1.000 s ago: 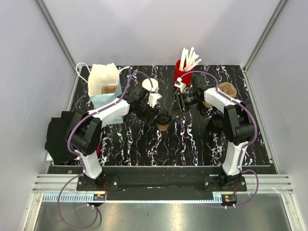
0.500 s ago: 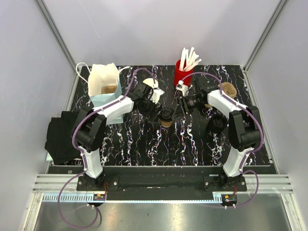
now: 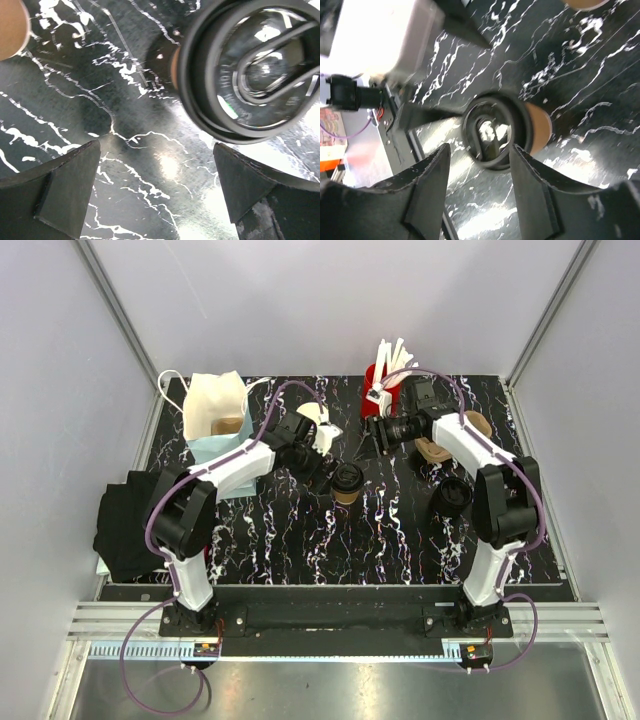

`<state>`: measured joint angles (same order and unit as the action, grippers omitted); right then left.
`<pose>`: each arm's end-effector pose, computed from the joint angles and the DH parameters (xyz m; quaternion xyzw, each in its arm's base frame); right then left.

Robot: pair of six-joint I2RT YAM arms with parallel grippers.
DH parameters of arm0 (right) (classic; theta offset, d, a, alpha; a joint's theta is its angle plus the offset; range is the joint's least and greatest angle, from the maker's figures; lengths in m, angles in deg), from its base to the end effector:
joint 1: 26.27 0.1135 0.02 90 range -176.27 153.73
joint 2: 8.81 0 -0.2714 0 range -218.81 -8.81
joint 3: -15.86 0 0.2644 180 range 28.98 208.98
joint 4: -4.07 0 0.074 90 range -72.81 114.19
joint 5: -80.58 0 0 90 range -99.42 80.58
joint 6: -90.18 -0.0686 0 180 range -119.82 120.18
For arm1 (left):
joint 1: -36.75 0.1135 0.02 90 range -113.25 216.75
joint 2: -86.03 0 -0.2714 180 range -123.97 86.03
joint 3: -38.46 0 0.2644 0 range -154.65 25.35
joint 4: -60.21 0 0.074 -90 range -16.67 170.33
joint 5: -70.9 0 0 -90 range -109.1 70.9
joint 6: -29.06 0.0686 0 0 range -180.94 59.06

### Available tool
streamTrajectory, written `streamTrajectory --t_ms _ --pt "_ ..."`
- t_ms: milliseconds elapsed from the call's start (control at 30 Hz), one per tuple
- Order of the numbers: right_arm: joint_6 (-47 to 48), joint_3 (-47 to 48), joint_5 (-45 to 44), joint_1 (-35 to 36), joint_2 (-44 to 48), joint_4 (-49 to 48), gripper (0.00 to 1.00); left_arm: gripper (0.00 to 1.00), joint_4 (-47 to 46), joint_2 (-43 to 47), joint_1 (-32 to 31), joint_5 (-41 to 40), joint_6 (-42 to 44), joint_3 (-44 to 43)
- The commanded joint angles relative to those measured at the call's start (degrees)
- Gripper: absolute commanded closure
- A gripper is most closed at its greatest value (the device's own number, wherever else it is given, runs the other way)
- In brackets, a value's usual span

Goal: Pack the takeout coffee

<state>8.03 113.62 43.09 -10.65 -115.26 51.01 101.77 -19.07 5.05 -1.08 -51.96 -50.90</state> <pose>0.3933 0.1665 0.2383 -0.3022 0.8123 0.4396 0.2357 0.3465 -0.2390 0.1866 0.3708 0.8733 -0.2021 0.2430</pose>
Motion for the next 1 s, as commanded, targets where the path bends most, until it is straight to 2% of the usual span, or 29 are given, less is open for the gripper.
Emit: streamTrajectory --t_ms 0,133,300,733,967 --pt "-3.63 4.38 -0.04 -0.24 -5.42 -4.38 0.42 0.01 -2.08 2.27 -0.9 4.13 0.61 -0.04" --pt "-4.6 6.67 2.5 -0.06 -11.04 -4.64 0.41 0.01 -2.25 1.65 -1.52 4.22 0.35 -0.22" --pt "-4.96 5.98 5.32 0.12 -12.73 -4.65 0.42 0.01 -2.78 0.42 -1.78 2.99 -0.1 -0.74" --pt "-0.48 -3.95 3.3 0.12 -4.2 -0.87 0.46 0.01 -3.4 -1.33 -1.7 -4.39 -1.76 -3.99" --pt "1.02 -7.82 1.19 0.03 -0.78 0.1 0.46 0.01 -3.49 -3.53 -2.04 -5.63 -2.99 -6.72"
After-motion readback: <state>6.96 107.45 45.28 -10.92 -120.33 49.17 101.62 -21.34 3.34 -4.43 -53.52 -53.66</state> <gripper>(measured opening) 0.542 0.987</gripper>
